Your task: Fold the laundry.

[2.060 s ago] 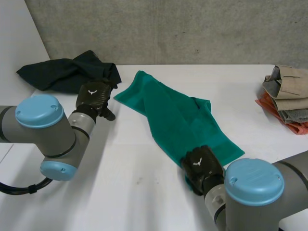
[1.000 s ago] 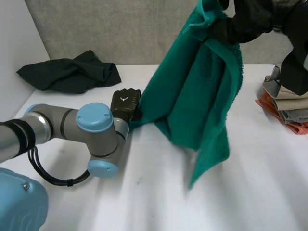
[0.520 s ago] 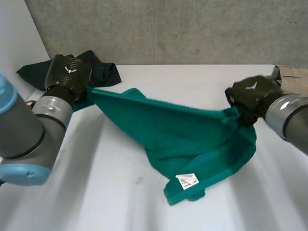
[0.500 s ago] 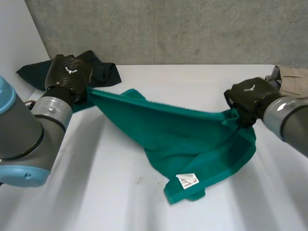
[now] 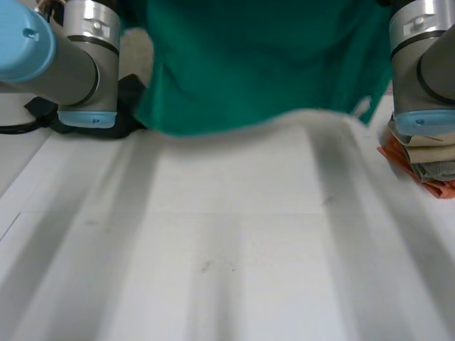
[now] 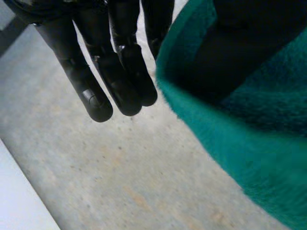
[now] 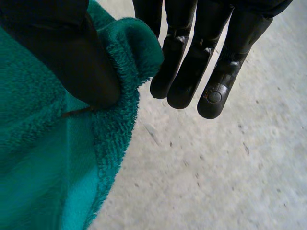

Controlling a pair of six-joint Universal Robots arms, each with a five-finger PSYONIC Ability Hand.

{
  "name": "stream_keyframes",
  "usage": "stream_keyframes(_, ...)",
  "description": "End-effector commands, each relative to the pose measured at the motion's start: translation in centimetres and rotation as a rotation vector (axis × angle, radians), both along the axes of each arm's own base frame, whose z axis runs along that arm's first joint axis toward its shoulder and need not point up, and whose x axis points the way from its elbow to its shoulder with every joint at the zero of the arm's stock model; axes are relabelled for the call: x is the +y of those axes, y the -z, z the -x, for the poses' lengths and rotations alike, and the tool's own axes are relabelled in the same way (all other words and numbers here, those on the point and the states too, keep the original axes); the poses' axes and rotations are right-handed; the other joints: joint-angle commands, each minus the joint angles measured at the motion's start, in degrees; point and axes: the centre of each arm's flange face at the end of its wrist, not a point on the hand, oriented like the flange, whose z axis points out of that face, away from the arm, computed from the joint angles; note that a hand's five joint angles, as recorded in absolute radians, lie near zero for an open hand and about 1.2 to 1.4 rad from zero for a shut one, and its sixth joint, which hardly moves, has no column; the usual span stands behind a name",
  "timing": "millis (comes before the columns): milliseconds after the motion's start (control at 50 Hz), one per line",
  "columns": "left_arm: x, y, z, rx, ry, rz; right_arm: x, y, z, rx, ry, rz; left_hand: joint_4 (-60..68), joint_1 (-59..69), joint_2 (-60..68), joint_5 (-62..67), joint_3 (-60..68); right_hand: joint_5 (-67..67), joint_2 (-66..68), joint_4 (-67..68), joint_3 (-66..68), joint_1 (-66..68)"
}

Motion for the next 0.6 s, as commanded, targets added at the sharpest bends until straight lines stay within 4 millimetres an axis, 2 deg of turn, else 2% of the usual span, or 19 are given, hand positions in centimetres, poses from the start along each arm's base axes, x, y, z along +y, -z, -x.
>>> stream_keyframes(20, 3.7, 3.9, -0.7, -0.075, 0.024, -0.155, 2.4, 3.5, 0.2, 0.134, -0.121, -0.167, 11.1, 13.3, 11.3, 14.3, 11.6, 14.6, 12.4, 11.9, 12.1, 24.0)
stream_keyframes(40, 4.4, 5.4, -1.1, -0.097, 0.023, -0.207, 2.7, 5.4, 0.4, 0.176, -0.146, -0.23, 11.1, 13.3, 11.3, 14.3, 11.6, 14.6, 12.4, 11.9, 12.1, 24.0)
stream_keyframes(100, 5.6, 8.2, -1.6, -0.136, 0.021, -0.298, 2.8, 8.7, 1.4, 0.225, -0.175, -0.349, 11.1, 13.3, 11.3, 14.3, 11.6, 14.6, 12.4, 11.9, 12.1, 24.0)
stream_keyframes(120, 6.3, 10.5, -1.9, -0.169, 0.022, -0.366, 3.0, 10.8, 2.3, 0.251, -0.191, -0.426, 11.1, 13.3, 11.3, 14.3, 11.6, 14.6, 12.4, 11.9, 12.1, 24.0)
stream_keyframes(180, 7.6, 14.1, -2.2, -0.223, 0.024, -0.466, 3.6, 13.8, 3.5, 0.283, -0.223, -0.54, 11.1, 13.3, 11.3, 14.3, 11.6, 14.6, 12.4, 11.9, 12.1, 24.0)
stream_keyframes(200, 8.7, 16.2, -2.3, -0.254, 0.032, -0.526, 4.3, 15.5, 3.9, 0.3, -0.251, -0.604, 11.1, 13.3, 11.3, 14.3, 11.6, 14.6, 12.4, 11.9, 12.1, 24.0)
stream_keyframes(300, 11.2, 20.5, -2.6, -0.329, 0.044, -0.648, 6.6, 20.1, 4.6, 0.36, -0.304, -0.764, 11.1, 13.3, 11.3, 14.3, 11.6, 14.6, 12.4, 11.9, 12.1, 24.0)
stream_keyframes(360, 11.8, 21.6, -2.7, -0.343, 0.05, -0.683, 7.5, 22.1, 5.2, 0.422, -0.29, -0.809, 11.1, 13.3, 11.3, 14.3, 11.6, 14.6, 12.4, 11.9, 12.1, 24.0)
stream_keyframes(460, 12.2, 21.3, -2.4, -0.344, 0.061, -0.676, 7.8, 23.0, 6.2, 0.439, -0.248, -0.851, 11.1, 13.3, 11.3, 14.3, 11.6, 13.0, 10.7, 10.3, 10.5, 22.4)
stream_keyframes(480, 12.2, 21.2, -2.4, -0.343, 0.062, -0.671, 7.9, 23.1, 6.3, 0.429, -0.241, -0.864, 11.1, 13.3, 11.3, 14.3, 11.6, 1.3, -0.9, -1.4, -1.1, 10.8)
stream_keyframes(500, 12.2, 21.1, -2.3, -0.342, 0.064, -0.668, 8.0, 23.2, 6.5, 0.4, -0.223, -0.898, 11.1, 13.3, 11.3, 14.3, 11.6, -23.0, -25.2, -25.6, -25.4, -13.5)
stream_keyframes(560, 12.2, 20.5, -2.2, -0.335, 0.065, -0.653, 7.9, 23.3, 6.8, 0.326, -0.193, -0.948, 11.1, 13.3, 11.3, 14.3, 11.6, -27.1, -29.3, -29.8, -29.5, -17.6)
stream_keyframes(600, 12.0, 19.9, -2.1, -0.323, 0.066, -0.636, 7.7, 23.2, 7.2, 0.218, -0.153, -1.002, 11.1, 13.3, 11.3, 14.3, 11.6, -30.7, -33.0, -33.4, -33.2, -21.3)
